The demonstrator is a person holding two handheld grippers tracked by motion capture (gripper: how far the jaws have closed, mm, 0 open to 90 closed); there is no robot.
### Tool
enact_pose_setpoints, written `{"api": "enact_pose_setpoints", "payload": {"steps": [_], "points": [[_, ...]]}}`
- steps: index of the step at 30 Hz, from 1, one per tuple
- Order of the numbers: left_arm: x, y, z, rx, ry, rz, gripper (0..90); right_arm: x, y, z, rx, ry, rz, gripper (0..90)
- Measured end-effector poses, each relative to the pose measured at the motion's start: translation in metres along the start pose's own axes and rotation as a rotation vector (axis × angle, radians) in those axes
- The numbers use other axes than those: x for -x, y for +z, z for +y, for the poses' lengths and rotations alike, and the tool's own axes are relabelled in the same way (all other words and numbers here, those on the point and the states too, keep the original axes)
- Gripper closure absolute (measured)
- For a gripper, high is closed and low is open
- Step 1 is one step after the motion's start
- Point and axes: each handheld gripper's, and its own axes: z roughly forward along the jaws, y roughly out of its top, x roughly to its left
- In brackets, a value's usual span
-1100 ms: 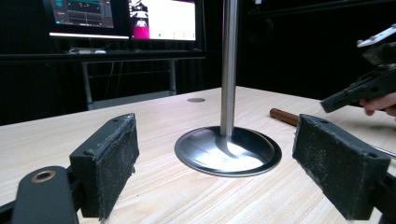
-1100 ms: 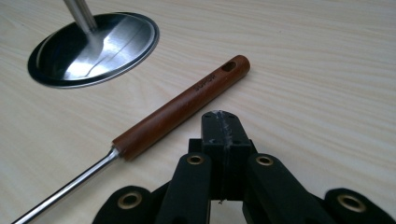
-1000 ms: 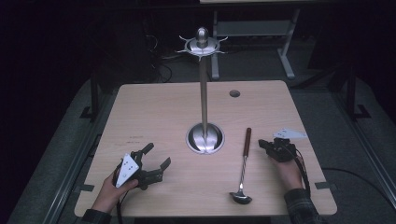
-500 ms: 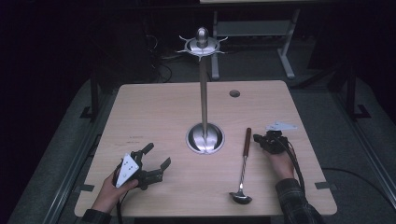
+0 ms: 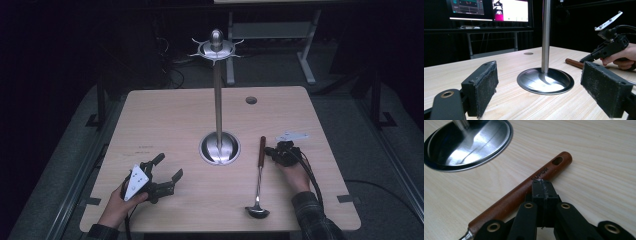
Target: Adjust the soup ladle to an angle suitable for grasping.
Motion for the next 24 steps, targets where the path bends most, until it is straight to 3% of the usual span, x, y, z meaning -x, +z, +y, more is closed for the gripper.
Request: {"api": "enact_pose_setpoints", "payload": {"steps": [15, 24], "points": [[0.000, 0.000, 0.000, 0.000, 0.001, -0.001, 13.8, -0.020, 0.010, 0.006, -0.009, -0.045, 0.064, 89.8], [0.000, 0.000, 0.000, 0.000, 0.002, -0.001, 13.8, -0.033, 0.013, 0.010, -0.007, -0.072, 0.129, 89.8]]}}
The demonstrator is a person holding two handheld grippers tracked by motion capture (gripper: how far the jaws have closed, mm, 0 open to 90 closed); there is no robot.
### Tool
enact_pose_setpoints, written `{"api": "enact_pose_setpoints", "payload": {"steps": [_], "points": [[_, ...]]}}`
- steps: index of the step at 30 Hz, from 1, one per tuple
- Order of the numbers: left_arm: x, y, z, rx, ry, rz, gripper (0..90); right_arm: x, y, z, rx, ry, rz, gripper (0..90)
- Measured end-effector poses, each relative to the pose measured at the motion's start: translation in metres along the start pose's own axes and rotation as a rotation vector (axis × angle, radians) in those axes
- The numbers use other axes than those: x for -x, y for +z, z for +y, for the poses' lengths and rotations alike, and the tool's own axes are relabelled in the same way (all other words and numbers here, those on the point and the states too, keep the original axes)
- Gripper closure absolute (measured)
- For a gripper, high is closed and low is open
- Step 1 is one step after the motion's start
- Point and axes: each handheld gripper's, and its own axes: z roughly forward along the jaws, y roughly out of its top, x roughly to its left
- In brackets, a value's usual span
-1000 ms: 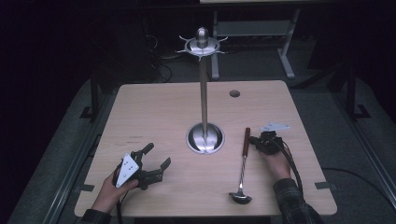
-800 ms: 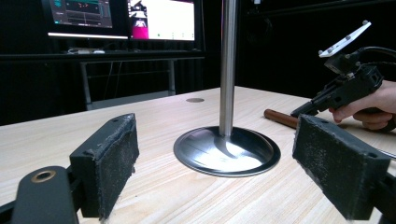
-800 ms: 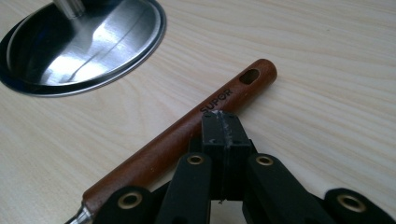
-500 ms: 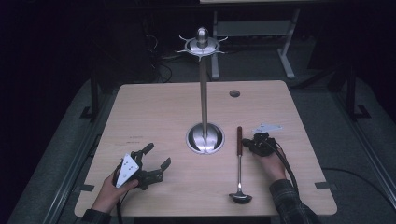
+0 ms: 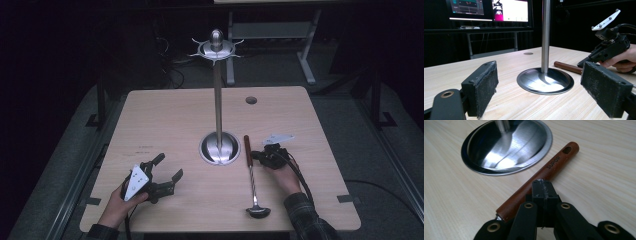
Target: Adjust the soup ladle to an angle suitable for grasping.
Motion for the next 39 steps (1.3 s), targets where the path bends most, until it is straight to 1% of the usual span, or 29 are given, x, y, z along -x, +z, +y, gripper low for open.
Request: {"api": "enact_pose_setpoints", "payload": {"steps": [1, 5, 6, 8, 9, 10, 11, 12, 13, 14, 15, 16, 17, 18, 19, 22, 23, 24, 25, 27, 28, 29, 30, 31, 32, 33, 34, 35, 39], "points": [[0.000, 0.000, 0.000, 0.002, -0.001, 0.000, 13.8, 0.000, 0.001, 0.000, 0.003, -0.014, 0.003, 89.8], [0.000, 0.000, 0.000, 0.002, -0.001, -0.001, 13.8, -0.003, 0.002, 0.001, -0.001, -0.023, 0.011, 89.8], [0.000, 0.000, 0.000, 0.001, 0.000, -0.001, 13.8, -0.004, 0.002, 0.002, 0.001, -0.030, 0.022, 89.8], [0.000, 0.000, 0.000, 0.002, -0.001, -0.001, 13.8, -0.005, 0.002, 0.002, -0.002, -0.038, 0.022, 89.8], [0.000, 0.000, 0.000, 0.002, -0.001, -0.001, 13.8, -0.005, 0.002, 0.002, -0.002, -0.038, 0.022, 89.8], [0.000, 0.000, 0.000, 0.004, 0.003, -0.002, 13.8, -0.005, -0.002, 0.004, -0.007, -0.032, 0.014, 89.8], [0.000, 0.000, 0.000, 0.004, 0.003, -0.002, 13.8, -0.006, -0.005, 0.005, -0.010, -0.020, 0.018, 89.8], [0.001, 0.000, 0.000, 0.002, 0.002, -0.002, 13.8, -0.006, -0.005, 0.005, -0.010, -0.020, 0.018, 89.8], [0.001, 0.000, 0.000, 0.004, 0.002, -0.002, 13.8, -0.008, -0.013, 0.009, -0.054, -0.016, 0.026, 89.7], [0.000, 0.000, 0.000, 0.003, 0.001, -0.002, 13.8, -0.008, -0.013, 0.009, -0.054, -0.016, 0.026, 89.7], [0.000, 0.000, 0.000, 0.004, 0.002, -0.001, 13.8, -0.014, -0.022, 0.011, -0.089, -0.016, 0.050, 89.8], [0.000, 0.000, 0.000, 0.004, 0.002, -0.001, 13.8, -0.014, -0.022, 0.011, -0.089, -0.016, 0.050, 89.8], [0.000, 0.000, 0.000, 0.005, 0.002, -0.002, 13.8, -0.017, -0.026, 0.011, -0.109, -0.017, 0.066, 89.8], [0.001, 0.000, 0.000, 0.003, 0.001, -0.001, 13.8, -0.022, -0.030, 0.011, -0.139, -0.012, 0.073, 89.8], [0.001, 0.000, 0.000, 0.005, 0.008, -0.002, 13.8, -0.032, -0.037, 0.009, -0.197, -0.028, 0.099, 89.8], [0.001, 0.000, 0.000, 0.009, 0.013, -0.003, 13.8, -0.045, -0.042, 0.006, -0.251, -0.031, 0.124, 89.8], [0.001, 0.000, 0.000, 0.009, 0.013, -0.003, 13.8, -0.045, -0.042, 0.006, -0.251, -0.031, 0.124, 89.8], [0.001, 0.000, 0.000, 0.009, 0.013, -0.002, 13.8, -0.054, -0.046, 0.002, -0.288, -0.044, 0.135, 89.8], [0.000, 0.000, 0.000, 0.008, 0.012, -0.002, 13.8, -0.054, -0.046, 0.002, -0.288, -0.044, 0.135, 89.8], [0.000, 0.000, 0.000, 0.007, 0.013, -0.003, 13.8, -0.064, -0.049, -0.001, -0.312, -0.036, 0.161, 89.8], [0.001, 0.000, 0.000, 0.005, 0.007, -0.002, 13.8, -0.069, -0.050, -0.002, -0.321, -0.042, 0.170, 89.8], [0.001, 0.000, 0.000, 0.004, 0.006, -0.001, 13.8, -0.077, -0.051, -0.004, -0.336, -0.059, 0.173, 89.8], [0.001, 0.000, 0.000, 0.004, 0.006, -0.001, 13.8, -0.077, -0.051, -0.004, -0.336, -0.059, 0.173, 89.8], [0.001, 0.000, 0.000, 0.006, 0.013, -0.002, 13.8, -0.085, -0.050, -0.006, -0.358, -0.070, 0.178, 89.8], [0.001, 0.000, 0.000, 0.006, 0.013, -0.002, 13.8, -0.085, -0.050, -0.006, -0.358, -0.070, 0.178, 89.8], [0.001, 0.000, 0.000, 0.005, 0.013, -0.002, 13.8, -0.089, -0.048, -0.008, -0.383, -0.079, 0.173, 89.8], [0.001, 0.000, 0.000, 0.005, 0.013, -0.002, 13.8, -0.089, -0.048, -0.008, -0.383, -0.079, 0.173, 89.8], [0.001, 0.000, 0.000, 0.006, 0.012, -0.002, 13.8, -0.092, -0.045, -0.009, -0.397, -0.094, 0.162, 89.8], [0.000, 0.000, 0.000, 0.007, 0.011, -0.003, 13.8, -0.093, -0.045, -0.011, -0.412, -0.094, 0.164, 89.8]]}}
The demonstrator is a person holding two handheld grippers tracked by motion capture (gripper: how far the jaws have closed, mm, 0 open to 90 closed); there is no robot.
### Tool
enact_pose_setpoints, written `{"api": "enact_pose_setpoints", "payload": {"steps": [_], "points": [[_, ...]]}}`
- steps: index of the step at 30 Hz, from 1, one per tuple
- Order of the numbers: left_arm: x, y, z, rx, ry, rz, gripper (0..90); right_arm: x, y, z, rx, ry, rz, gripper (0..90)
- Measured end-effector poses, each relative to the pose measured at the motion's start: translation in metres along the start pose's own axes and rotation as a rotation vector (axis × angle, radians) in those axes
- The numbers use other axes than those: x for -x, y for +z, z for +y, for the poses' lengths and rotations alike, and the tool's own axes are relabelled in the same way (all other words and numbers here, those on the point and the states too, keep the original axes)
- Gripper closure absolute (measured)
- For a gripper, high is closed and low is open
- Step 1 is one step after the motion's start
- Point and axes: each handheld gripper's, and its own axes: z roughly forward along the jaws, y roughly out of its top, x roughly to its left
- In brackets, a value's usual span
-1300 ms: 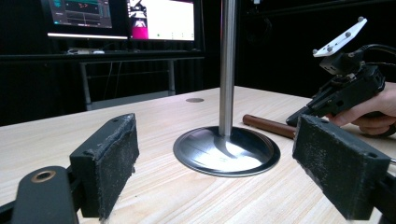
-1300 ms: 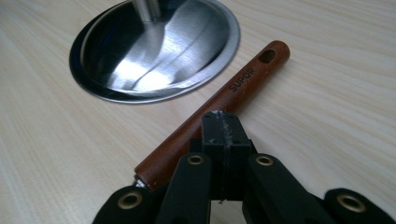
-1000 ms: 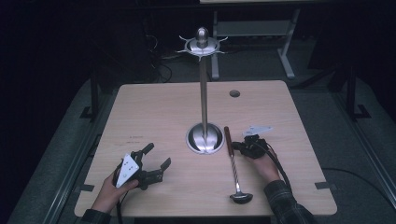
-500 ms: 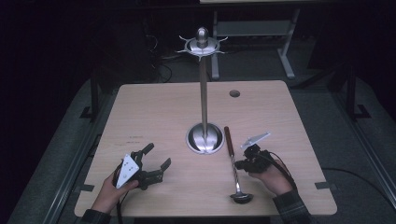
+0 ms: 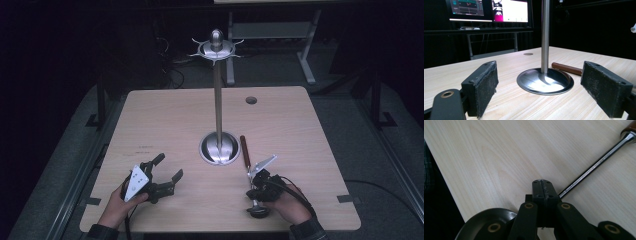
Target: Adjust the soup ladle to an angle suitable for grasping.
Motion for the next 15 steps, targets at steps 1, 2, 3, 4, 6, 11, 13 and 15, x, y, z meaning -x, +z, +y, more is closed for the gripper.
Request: {"api": "enact_pose_setpoints", "payload": {"steps": [1, 2, 3, 4, 6, 11, 13, 15], "points": [[0.0001, 0.0000, 0.0000, 0.000, -0.001, 0.000, 13.8, 0.0000, -0.0002, -0.0005, 0.001, 0.004, 0.003, 89.8], [0.0001, 0.0000, 0.0000, 0.000, -0.001, 0.000, 13.8, 0.0000, -0.0002, -0.0005, 0.001, 0.004, 0.003, 89.8], [0.0000, 0.0000, 0.0000, 0.000, -0.001, 0.000, 13.8, 0.0002, -0.0006, -0.0011, 0.000, 0.004, 0.004, 89.8], [0.0001, 0.0000, 0.0000, 0.000, -0.002, 0.000, 13.8, 0.0005, -0.0016, -0.0023, 0.000, 0.004, 0.007, 89.8], [0.0001, 0.0000, 0.0000, 0.000, -0.001, 0.001, 13.8, 0.0010, -0.0023, -0.0029, -0.002, 0.009, 0.011, 89.8], [0.0005, 0.0001, -0.0001, -0.002, -0.007, 0.002, 13.8, 0.0034, -0.0030, -0.0048, 0.005, 0.023, 0.014, 89.8], [0.0006, 0.0001, -0.0001, -0.002, -0.007, 0.002, 13.8, 0.0031, -0.0012, -0.0038, 0.007, 0.023, 0.013, 89.8], [0.0003, 0.0001, 0.0000, -0.001, -0.002, 0.000, 13.8, 0.0023, -0.0002, -0.0033, -0.003, 0.024, 0.004, 89.8]]}}
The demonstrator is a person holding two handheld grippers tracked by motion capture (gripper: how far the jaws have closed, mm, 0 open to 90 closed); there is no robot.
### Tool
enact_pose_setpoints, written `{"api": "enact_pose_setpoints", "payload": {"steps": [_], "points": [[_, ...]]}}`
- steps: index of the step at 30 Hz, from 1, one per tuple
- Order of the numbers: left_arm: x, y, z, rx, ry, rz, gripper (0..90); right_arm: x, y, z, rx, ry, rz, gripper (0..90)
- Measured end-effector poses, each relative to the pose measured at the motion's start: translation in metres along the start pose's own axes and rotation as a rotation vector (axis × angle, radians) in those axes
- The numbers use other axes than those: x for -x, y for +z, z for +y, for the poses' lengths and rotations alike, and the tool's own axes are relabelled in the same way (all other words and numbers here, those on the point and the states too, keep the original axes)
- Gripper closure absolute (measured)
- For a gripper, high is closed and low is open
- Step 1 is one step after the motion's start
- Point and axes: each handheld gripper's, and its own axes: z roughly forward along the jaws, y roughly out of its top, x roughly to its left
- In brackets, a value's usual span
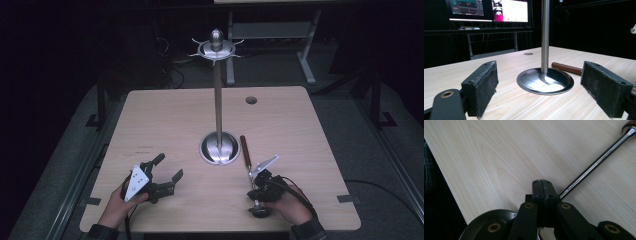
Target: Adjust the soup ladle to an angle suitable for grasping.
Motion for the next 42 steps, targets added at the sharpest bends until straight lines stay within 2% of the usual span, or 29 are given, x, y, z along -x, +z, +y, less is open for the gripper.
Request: {"api": "enact_pose_setpoints", "payload": {"steps": [4, 11, 17, 20, 33, 42], "points": [[0.000, 0.000, 0.000, 0.001, 0.002, 0.000, 13.8, 0.003, -0.002, -0.002, -0.007, 0.001, -0.019, 89.8], [0.000, 0.000, 0.000, 0.001, 0.004, 0.000, 13.8, 0.019, -0.011, -0.010, -0.012, 0.051, -0.069, 89.9], [0.000, 0.000, 0.000, 0.000, -0.005, 0.002, 13.8, 0.032, -0.018, -0.017, -0.005, 0.084, -0.086, 89.8], [0.000, 0.000, 0.000, 0.001, 0.004, -0.001, 13.8, 0.037, -0.021, -0.020, -0.005, 0.103, -0.095, 89.8], [0.000, 0.000, 0.000, -0.002, -0.003, 0.001, 13.8, 0.060, -0.033, -0.030, -0.004, 0.144, -0.145, 89.9], [0.000, 0.000, 0.000, -0.004, -0.003, 0.001, 13.8, 0.074, -0.041, -0.036, 0.004, 0.155, -0.174, 89.8]]}}
